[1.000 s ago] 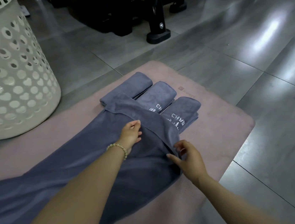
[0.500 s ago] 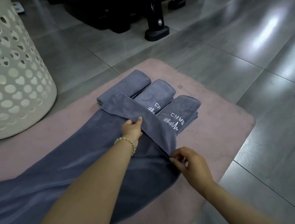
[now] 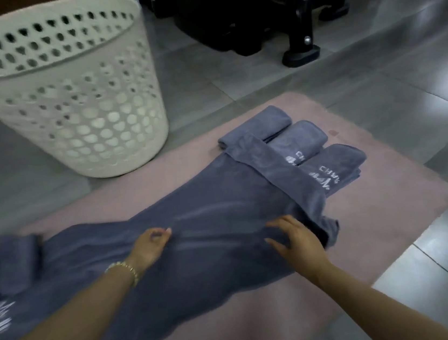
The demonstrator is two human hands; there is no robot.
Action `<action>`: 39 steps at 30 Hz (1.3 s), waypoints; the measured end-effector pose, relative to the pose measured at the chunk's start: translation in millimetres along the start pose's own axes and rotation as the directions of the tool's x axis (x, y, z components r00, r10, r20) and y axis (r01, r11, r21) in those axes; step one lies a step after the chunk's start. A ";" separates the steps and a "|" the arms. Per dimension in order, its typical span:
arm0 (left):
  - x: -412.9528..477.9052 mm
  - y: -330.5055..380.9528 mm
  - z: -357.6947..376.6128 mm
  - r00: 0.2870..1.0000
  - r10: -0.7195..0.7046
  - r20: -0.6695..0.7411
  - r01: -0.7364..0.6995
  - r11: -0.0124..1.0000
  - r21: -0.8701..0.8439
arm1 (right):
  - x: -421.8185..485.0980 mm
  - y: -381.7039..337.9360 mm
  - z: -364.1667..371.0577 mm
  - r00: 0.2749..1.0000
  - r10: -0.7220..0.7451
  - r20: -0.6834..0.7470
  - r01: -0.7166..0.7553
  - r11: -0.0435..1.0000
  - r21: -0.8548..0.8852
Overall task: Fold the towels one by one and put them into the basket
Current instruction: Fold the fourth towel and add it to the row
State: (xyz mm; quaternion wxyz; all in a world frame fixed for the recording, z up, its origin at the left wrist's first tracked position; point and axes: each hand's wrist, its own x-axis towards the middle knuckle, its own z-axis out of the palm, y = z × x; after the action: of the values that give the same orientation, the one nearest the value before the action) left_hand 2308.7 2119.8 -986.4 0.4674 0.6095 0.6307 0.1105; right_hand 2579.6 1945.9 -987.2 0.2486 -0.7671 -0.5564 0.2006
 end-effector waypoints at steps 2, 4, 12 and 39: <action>-22.3 -46.1 -44.5 0.997 -0.057 -0.046 0.060 0.996 0.064 | 2.1 -29.8 18.5 0.996 -0.018 0.082 0.017 1.000 0.009; -47.8 -89.5 -83.8 0.987 -0.097 -0.128 0.107 0.992 0.071 | 2.9 -63.0 40.6 0.987 -0.023 0.157 0.019 0.999 0.026; -128.8 -231.1 -160.7 0.863 -0.314 -0.395 0.270 0.949 -0.163 | -20.6 -189.4 159.8 0.844 -0.077 0.530 0.016 0.993 0.118; -94.9 -217.8 -126.2 0.828 -0.557 -0.065 0.265 0.492 -0.829 | 5.4 -187.1 169.8 0.850 0.284 0.444 -0.457 0.816 0.354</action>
State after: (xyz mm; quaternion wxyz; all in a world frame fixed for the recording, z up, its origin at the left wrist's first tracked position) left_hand 2055.3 2040.7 -1029.7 0.5887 0.1391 0.7105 0.3595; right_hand 2341.0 2026.0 -1009.4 0.2632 -0.7318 -0.3686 0.5093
